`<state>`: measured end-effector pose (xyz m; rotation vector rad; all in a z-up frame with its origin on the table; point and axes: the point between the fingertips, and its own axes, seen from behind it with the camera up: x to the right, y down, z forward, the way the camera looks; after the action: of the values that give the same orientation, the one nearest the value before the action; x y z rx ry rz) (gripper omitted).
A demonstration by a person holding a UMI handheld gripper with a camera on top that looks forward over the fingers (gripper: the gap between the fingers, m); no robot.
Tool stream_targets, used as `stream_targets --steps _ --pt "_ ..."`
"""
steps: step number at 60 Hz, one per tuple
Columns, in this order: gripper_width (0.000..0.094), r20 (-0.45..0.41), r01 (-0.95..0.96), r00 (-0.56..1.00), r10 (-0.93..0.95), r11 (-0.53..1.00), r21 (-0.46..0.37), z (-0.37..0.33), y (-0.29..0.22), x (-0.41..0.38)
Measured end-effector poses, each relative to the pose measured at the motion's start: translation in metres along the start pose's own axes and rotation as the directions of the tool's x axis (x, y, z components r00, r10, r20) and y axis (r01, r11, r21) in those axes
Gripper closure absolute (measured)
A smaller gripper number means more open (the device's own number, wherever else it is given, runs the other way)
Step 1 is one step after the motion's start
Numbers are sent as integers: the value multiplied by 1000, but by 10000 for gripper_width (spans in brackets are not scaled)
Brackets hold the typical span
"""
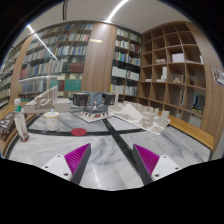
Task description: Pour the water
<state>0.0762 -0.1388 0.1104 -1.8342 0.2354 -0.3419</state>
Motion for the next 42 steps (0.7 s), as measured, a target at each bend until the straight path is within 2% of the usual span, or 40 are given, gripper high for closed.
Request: stream_targets --steps 12,21,32,42 --pt "77 48 32 998 -29 998 -56 -36 37 -31" --pt "72 141 53 989 -43 997 -63 -76 41 -96" --pt "69 269 -18 963 25 999 -29 -99 12 -224" --pt "76 360 3 933 -22 998 55 -75 -20 -342"
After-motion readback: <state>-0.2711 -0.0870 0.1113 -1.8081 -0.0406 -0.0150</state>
